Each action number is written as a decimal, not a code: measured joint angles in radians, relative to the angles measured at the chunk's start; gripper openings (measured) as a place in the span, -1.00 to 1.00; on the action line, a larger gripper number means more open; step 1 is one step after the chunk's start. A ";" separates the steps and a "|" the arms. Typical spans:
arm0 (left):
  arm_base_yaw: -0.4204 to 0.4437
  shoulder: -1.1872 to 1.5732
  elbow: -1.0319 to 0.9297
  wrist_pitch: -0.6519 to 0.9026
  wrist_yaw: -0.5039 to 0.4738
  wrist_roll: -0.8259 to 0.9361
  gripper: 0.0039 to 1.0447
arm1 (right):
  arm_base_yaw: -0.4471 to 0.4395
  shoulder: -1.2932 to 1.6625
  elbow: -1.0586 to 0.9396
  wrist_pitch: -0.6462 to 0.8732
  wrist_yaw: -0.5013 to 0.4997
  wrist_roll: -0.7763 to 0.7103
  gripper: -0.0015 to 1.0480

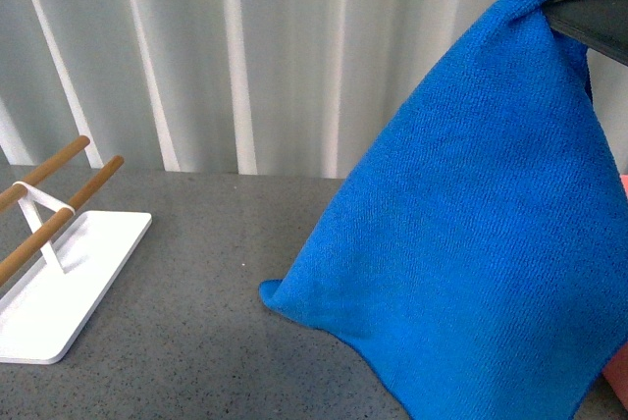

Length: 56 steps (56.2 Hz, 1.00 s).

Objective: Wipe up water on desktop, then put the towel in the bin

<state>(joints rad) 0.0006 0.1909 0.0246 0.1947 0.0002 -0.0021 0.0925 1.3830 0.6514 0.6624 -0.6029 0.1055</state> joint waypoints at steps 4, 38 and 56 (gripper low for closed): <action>0.000 -0.015 0.000 -0.015 0.000 0.000 -0.93 | -0.002 -0.002 0.000 -0.002 0.000 0.000 -0.93; 0.000 -0.187 0.000 -0.194 0.000 0.000 -0.05 | 0.074 0.241 0.271 -0.314 0.302 -0.049 -0.93; 0.000 -0.187 0.000 -0.194 0.000 0.000 0.89 | 0.148 0.573 0.477 -0.458 0.363 0.000 -0.93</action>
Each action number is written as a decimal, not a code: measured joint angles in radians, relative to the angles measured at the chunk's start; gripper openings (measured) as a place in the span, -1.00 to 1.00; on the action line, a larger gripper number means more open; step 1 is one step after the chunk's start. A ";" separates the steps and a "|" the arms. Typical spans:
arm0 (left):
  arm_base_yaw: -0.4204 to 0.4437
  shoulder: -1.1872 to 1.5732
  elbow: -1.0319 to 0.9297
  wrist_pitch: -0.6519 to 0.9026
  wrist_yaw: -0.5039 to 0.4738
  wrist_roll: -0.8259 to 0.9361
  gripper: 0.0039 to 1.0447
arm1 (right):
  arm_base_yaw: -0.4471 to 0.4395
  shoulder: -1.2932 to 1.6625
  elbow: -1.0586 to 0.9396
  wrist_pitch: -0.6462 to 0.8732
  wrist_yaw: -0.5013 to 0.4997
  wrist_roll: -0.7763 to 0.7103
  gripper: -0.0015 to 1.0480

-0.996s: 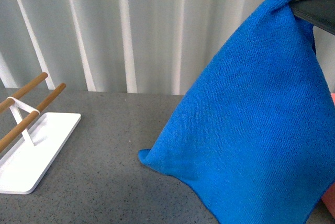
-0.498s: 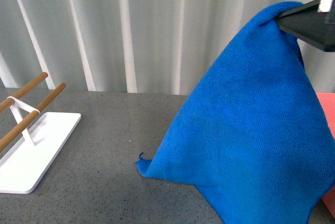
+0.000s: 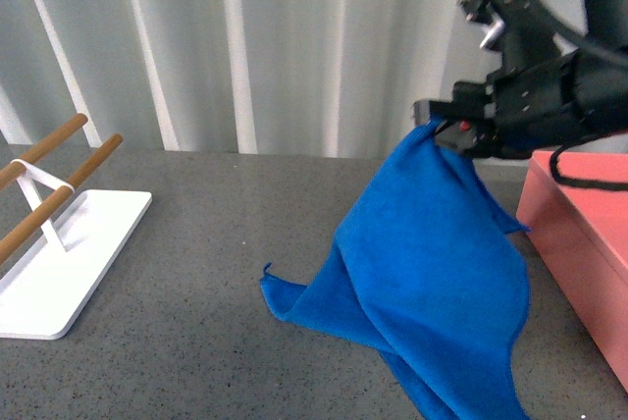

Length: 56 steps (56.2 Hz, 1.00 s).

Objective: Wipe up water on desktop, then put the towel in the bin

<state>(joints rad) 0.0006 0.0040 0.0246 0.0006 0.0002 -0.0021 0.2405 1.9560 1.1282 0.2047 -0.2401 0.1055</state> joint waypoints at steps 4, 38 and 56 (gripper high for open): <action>0.000 0.000 0.000 0.000 0.000 0.000 0.87 | 0.028 0.055 0.000 0.000 0.008 0.016 -0.93; 0.000 0.000 0.000 0.000 0.000 0.000 0.88 | 0.024 0.291 -0.064 0.085 0.102 0.019 -0.93; 0.000 0.000 0.000 0.000 0.000 0.000 0.88 | -0.008 0.367 0.029 0.111 0.180 -0.042 -0.93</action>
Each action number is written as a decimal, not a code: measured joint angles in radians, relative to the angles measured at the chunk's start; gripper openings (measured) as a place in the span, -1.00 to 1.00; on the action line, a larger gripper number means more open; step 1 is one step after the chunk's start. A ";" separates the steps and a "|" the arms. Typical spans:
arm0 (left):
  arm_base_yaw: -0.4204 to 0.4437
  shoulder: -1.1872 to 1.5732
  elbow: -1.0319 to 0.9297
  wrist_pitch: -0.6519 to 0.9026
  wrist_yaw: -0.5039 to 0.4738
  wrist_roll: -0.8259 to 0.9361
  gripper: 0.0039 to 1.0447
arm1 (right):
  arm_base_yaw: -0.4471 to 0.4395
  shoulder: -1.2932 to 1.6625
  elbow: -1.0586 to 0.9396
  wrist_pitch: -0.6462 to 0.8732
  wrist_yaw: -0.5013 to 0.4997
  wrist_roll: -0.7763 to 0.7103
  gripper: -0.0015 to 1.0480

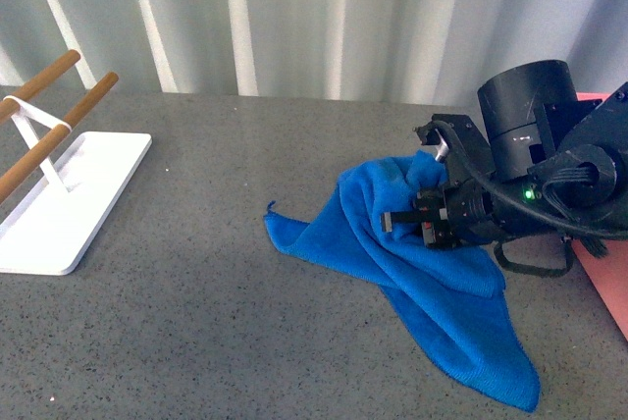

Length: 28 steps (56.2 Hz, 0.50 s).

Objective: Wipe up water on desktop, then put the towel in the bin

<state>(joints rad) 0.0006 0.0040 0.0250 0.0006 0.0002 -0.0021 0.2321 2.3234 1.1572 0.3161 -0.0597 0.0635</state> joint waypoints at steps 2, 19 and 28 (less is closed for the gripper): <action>0.000 0.000 0.000 0.000 0.000 0.000 0.88 | -0.002 0.011 0.015 0.012 0.008 -0.005 -0.93; 0.000 0.000 0.000 0.000 0.000 0.000 0.88 | -0.010 0.138 0.220 0.032 0.016 -0.035 -0.93; 0.000 0.000 0.000 0.000 0.000 0.000 0.88 | 0.015 0.219 0.380 0.008 -0.076 -0.035 -0.93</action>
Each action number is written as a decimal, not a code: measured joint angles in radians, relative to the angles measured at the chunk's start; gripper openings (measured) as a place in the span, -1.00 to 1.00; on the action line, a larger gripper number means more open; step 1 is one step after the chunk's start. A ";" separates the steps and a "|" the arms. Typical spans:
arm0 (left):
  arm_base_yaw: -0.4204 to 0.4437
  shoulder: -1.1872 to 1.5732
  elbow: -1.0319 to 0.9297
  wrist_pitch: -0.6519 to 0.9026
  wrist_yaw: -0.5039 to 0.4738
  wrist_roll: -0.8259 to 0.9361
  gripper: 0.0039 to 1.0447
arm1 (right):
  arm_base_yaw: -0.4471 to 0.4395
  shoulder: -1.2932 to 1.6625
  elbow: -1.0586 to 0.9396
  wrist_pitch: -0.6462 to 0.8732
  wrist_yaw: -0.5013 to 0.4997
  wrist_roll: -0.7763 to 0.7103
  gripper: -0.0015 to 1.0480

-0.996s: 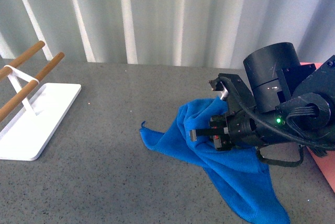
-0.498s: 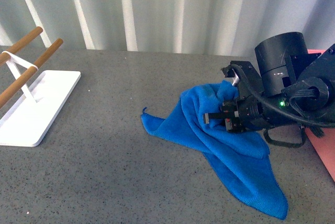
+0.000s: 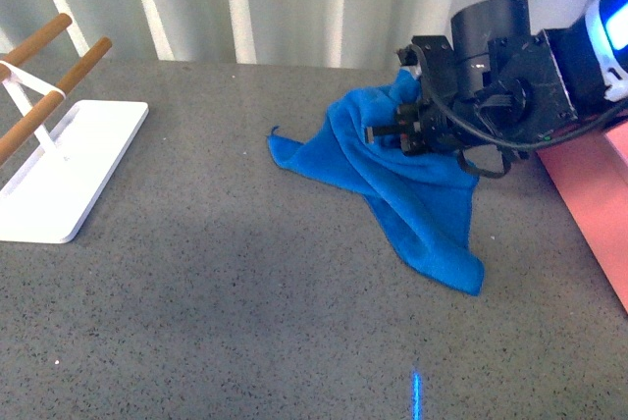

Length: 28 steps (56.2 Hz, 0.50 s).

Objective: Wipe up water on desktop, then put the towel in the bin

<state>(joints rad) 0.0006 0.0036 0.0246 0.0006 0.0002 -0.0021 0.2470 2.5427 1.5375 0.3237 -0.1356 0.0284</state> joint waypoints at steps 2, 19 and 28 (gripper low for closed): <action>0.000 0.000 0.000 0.000 0.000 0.000 0.88 | 0.007 0.011 0.026 -0.007 -0.026 0.000 -0.93; 0.000 0.000 0.000 0.000 0.000 0.000 0.88 | 0.138 0.026 0.053 -0.062 -0.184 -0.045 -0.93; 0.000 0.000 0.000 0.000 0.000 0.000 0.88 | 0.140 -0.076 -0.090 -0.152 -0.235 -0.188 -0.93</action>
<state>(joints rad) 0.0006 0.0036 0.0246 0.0006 0.0002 -0.0021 0.3870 2.4664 1.4479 0.1715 -0.3706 -0.1596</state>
